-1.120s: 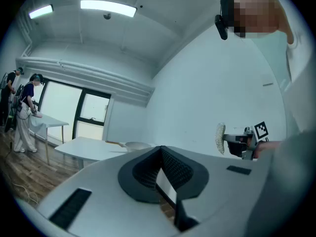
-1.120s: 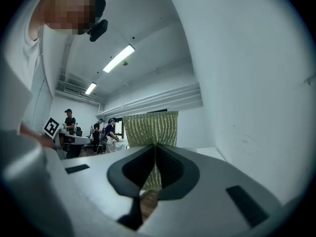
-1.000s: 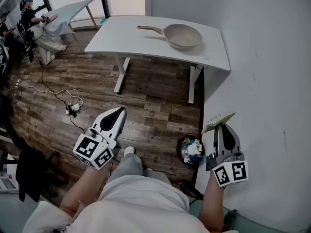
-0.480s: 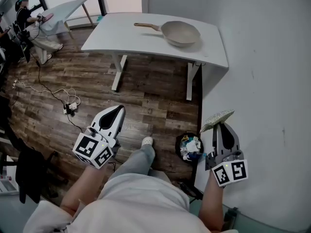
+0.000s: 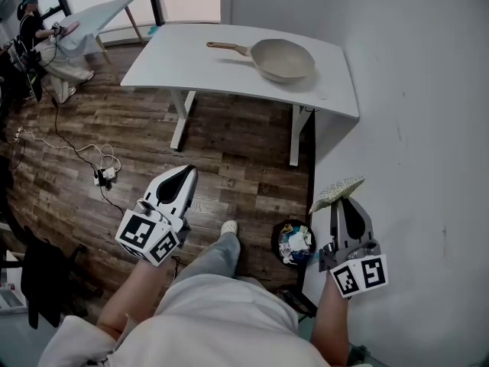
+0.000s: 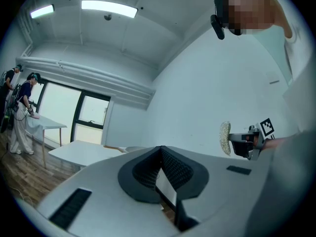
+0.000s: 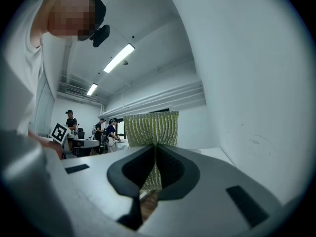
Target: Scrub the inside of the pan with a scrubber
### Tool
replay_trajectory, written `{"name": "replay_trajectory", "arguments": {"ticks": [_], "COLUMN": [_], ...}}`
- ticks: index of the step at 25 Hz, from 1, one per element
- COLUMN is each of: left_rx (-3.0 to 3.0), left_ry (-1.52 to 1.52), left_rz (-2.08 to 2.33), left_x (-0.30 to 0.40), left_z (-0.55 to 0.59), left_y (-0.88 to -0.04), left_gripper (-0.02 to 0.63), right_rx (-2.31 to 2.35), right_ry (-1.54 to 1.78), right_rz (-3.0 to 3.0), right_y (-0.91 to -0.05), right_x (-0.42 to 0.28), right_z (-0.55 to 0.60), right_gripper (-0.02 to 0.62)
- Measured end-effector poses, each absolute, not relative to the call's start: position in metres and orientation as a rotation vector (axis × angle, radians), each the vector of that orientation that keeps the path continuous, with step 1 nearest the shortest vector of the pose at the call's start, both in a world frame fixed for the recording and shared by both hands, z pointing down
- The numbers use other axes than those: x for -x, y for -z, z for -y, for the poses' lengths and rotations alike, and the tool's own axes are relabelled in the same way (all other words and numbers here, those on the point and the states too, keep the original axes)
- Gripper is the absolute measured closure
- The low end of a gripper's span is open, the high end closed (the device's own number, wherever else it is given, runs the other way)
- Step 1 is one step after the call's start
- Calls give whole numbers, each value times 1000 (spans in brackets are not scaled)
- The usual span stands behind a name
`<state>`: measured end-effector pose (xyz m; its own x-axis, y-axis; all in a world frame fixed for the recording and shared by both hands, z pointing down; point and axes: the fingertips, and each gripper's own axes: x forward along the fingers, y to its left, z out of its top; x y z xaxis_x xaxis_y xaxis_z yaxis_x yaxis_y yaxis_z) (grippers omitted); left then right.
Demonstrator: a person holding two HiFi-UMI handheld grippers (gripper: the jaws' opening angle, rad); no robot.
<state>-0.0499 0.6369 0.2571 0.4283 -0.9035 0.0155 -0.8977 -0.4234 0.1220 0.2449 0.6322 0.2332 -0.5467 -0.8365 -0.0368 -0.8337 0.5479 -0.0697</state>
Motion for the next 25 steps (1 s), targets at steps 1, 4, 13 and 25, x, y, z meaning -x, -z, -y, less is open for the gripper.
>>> {"name": "replay_trajectory", "arguments": {"ticks": [1,4,13,25], "left_rx": [-2558,-2558,-2599,-2580], "left_ry": [81,82,91,106], "left_rz": [1619,1615,1603,1603], "left_x": [50,53,66,104], "left_z": [-629,-600,-498,-391], "left_y": [-258,-260,-248,-256], "left_gripper": [595,595,595,595], "right_rx": [1463,1461,1473,1453], "right_ry": [68,62,77,26], "right_rz": [-2704,-2704,-2694,-2718], "right_y": [-233,-231,-229,-210], "right_x": [-244,-241,-224,-184], "right_z": [-624,-599,-510,-404], "right_gripper": [569,569,569,569]}}
